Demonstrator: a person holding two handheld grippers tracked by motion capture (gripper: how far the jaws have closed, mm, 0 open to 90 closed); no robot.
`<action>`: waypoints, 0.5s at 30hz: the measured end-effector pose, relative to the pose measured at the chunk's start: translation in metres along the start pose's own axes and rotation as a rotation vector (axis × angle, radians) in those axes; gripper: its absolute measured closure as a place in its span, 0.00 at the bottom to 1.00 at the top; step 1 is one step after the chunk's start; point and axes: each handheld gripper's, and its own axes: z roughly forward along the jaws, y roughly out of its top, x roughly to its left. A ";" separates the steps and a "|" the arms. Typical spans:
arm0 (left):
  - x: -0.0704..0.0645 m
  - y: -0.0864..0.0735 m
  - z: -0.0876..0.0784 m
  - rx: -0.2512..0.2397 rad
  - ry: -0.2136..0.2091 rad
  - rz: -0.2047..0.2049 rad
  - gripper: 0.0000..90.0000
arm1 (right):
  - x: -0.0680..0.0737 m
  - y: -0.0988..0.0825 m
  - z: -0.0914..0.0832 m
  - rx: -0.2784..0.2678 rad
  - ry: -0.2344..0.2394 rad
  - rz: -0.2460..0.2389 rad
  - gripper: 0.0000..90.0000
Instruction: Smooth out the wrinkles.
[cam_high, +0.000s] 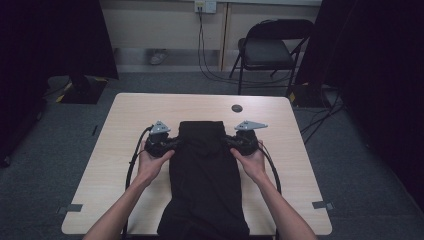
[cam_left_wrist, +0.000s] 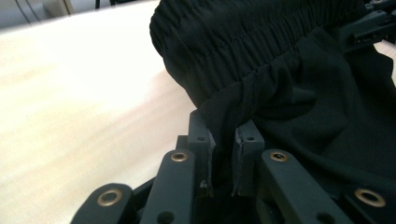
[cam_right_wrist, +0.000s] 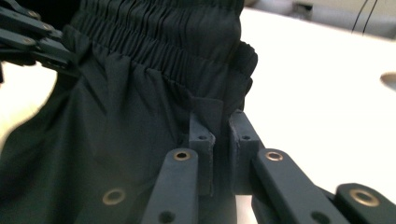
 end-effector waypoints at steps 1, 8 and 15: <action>0.001 0.004 -0.002 -0.016 0.004 -0.002 0.90 | 0.000 0.006 -0.003 -0.015 0.003 -0.003 0.91; 0.005 0.046 -0.019 -0.109 0.027 0.033 0.90 | -0.001 0.051 -0.019 -0.096 -0.006 -0.054 0.92; 0.011 0.089 -0.029 -0.194 0.076 0.030 0.91 | -0.002 0.095 -0.032 -0.160 -0.031 -0.096 0.92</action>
